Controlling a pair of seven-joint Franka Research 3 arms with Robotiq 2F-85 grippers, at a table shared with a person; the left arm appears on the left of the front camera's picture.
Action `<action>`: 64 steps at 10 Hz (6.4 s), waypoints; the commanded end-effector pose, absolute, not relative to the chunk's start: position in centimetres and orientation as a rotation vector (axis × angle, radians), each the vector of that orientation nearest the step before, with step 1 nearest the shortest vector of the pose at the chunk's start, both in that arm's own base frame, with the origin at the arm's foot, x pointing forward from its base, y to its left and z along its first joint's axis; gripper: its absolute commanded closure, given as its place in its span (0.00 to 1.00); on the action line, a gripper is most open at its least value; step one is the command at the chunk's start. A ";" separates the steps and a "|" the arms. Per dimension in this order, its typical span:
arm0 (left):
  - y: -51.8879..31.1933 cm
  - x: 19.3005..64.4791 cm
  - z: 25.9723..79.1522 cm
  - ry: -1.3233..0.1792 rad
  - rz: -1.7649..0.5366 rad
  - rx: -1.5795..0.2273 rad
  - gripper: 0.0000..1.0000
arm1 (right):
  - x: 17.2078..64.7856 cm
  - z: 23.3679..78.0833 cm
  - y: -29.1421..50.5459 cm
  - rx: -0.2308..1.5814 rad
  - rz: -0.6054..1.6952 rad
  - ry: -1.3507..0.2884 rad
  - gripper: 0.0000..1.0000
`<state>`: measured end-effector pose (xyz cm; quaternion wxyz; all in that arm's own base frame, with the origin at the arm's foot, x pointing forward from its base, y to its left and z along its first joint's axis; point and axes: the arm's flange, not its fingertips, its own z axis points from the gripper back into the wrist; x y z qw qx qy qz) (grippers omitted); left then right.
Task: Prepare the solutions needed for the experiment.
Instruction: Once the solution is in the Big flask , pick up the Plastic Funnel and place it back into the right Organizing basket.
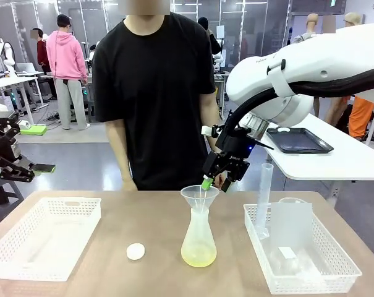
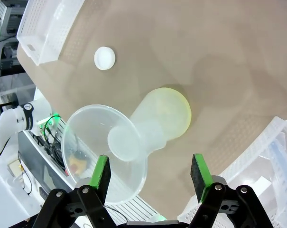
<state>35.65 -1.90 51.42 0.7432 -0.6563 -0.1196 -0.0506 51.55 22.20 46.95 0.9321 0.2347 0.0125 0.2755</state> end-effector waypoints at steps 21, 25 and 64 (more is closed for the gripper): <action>-2.0 35.6 51.6 -0.267 -0.121 -1.456 0.00 | 51.5 47.2 24.7 0.490 0.638 0.130 1.00; -2.0 35.6 51.6 -0.267 -0.121 -1.456 0.00 | 50.4 48.9 24.9 0.475 0.679 0.064 1.00; -2.0 35.6 51.6 -0.267 -0.121 -1.456 0.00 | 39.4 46.9 1.1 0.445 0.000 -0.039 0.96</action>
